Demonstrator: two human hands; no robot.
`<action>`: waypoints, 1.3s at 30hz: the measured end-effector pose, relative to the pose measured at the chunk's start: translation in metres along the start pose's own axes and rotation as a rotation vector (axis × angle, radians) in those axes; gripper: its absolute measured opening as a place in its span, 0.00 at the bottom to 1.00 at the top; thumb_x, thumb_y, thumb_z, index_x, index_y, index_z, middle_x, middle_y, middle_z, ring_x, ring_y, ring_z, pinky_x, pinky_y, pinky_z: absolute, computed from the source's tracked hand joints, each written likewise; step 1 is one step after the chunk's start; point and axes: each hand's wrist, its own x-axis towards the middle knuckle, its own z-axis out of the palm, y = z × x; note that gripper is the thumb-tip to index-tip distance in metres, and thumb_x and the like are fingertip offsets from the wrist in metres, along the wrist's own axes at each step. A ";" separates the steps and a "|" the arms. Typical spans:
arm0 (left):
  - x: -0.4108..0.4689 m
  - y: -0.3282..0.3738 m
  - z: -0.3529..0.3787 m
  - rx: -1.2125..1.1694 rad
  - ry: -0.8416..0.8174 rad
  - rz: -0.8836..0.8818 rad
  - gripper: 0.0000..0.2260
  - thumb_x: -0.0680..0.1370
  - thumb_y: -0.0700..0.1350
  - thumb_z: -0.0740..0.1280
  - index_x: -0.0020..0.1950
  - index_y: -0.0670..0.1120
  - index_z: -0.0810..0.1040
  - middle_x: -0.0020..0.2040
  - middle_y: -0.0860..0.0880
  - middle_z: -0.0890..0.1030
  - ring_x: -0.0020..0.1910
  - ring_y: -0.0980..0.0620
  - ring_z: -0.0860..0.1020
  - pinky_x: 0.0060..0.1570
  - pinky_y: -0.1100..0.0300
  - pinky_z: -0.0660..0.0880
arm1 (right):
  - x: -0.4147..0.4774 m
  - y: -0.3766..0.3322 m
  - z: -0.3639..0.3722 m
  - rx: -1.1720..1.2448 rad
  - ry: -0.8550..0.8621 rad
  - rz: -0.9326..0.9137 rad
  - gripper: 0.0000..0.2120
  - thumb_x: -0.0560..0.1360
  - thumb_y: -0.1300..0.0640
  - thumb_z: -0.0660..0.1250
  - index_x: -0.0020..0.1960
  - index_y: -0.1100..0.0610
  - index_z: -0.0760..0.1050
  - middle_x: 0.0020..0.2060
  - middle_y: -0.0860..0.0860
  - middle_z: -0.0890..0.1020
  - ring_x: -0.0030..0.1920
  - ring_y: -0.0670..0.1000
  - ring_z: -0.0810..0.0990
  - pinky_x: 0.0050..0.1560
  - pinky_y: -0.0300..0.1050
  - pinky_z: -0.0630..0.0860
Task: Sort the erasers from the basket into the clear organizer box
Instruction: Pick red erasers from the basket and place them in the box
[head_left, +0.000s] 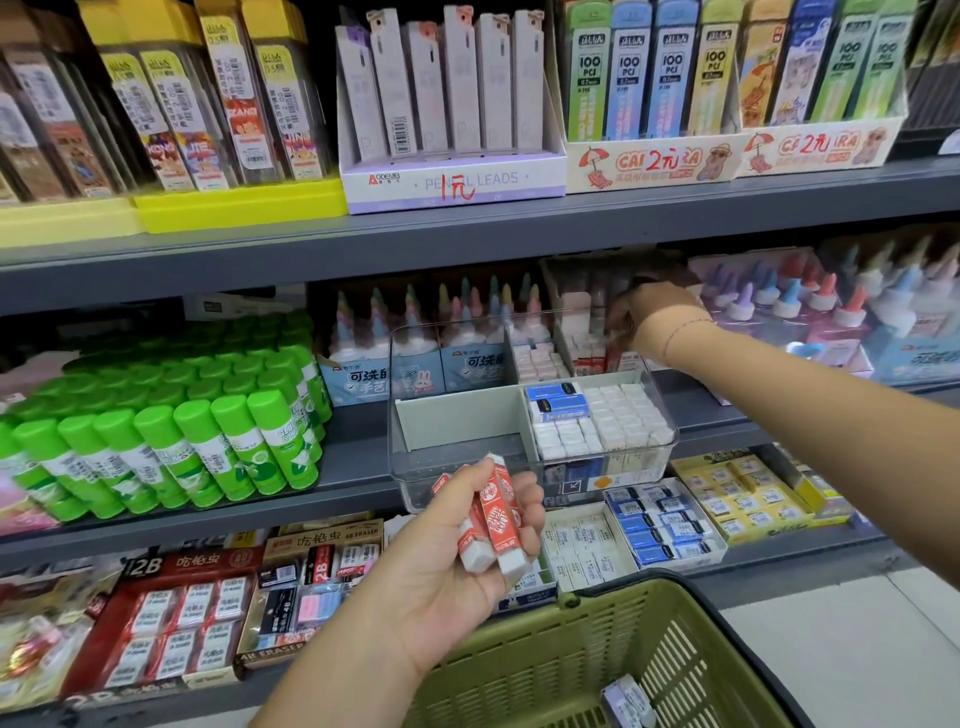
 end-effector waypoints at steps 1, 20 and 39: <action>0.000 0.001 0.000 -0.005 0.002 0.004 0.19 0.67 0.45 0.72 0.49 0.32 0.82 0.44 0.38 0.83 0.33 0.48 0.81 0.27 0.60 0.78 | 0.001 0.000 0.004 -0.045 0.018 -0.007 0.13 0.75 0.57 0.66 0.59 0.50 0.79 0.59 0.56 0.78 0.58 0.59 0.76 0.58 0.46 0.73; -0.003 0.003 0.002 -0.111 0.008 0.047 0.13 0.62 0.36 0.74 0.45 0.34 0.81 0.42 0.37 0.83 0.36 0.44 0.83 0.30 0.55 0.81 | -0.072 -0.030 -0.010 0.559 0.258 -0.146 0.08 0.74 0.47 0.67 0.47 0.51 0.80 0.46 0.49 0.77 0.48 0.47 0.77 0.54 0.46 0.73; -0.001 0.005 -0.002 -0.184 0.086 0.153 0.08 0.74 0.38 0.67 0.51 0.37 0.74 0.45 0.36 0.84 0.32 0.48 0.81 0.28 0.60 0.78 | -0.155 -0.055 -0.016 1.166 0.055 -0.217 0.03 0.75 0.59 0.67 0.46 0.52 0.78 0.33 0.47 0.82 0.33 0.46 0.81 0.36 0.40 0.79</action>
